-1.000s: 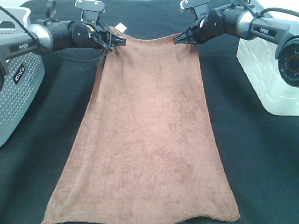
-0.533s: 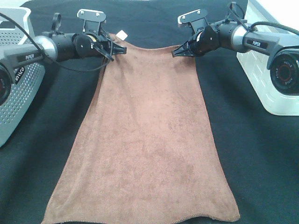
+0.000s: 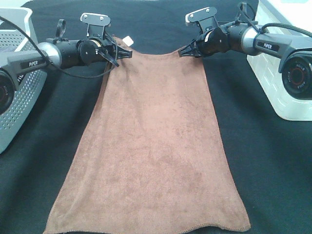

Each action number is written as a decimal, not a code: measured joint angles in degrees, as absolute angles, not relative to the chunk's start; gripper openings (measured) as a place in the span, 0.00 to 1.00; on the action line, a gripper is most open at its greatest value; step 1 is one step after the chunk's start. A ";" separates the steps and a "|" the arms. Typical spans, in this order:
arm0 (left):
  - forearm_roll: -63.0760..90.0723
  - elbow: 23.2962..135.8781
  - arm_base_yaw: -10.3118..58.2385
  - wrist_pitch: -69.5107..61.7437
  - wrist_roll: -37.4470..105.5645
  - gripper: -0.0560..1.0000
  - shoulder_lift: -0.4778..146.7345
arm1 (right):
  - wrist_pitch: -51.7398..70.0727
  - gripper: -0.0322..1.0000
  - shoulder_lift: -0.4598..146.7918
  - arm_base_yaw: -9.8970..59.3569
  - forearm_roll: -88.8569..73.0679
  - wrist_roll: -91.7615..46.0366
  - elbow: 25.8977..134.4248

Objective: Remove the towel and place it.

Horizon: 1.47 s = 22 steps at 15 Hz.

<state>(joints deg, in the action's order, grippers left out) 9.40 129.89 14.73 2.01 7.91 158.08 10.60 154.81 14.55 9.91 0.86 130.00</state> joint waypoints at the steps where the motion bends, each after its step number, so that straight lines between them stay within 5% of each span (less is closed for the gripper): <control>1: 9.97 129.89 14.73 2.29 7.91 0.33 158.08 | 10.54 0.44 154.81 14.38 10.20 0.86 130.00; 3: 11.34 129.89 14.73 2.29 7.91 0.55 158.08 | 10.43 0.47 154.81 13.64 10.31 0.86 130.00; 5: 11.80 129.89 14.73 2.23 7.91 0.66 158.08 | 10.49 0.48 154.81 13.18 10.71 0.86 130.00; 17: 12.43 129.89 14.73 -0.34 7.91 0.68 158.08 | 7.22 0.49 154.81 11.52 13.12 0.34 130.00; 22: 12.43 129.89 14.73 -0.52 7.91 0.68 158.08 | 10.26 0.73 154.81 11.40 4.13 0.34 130.00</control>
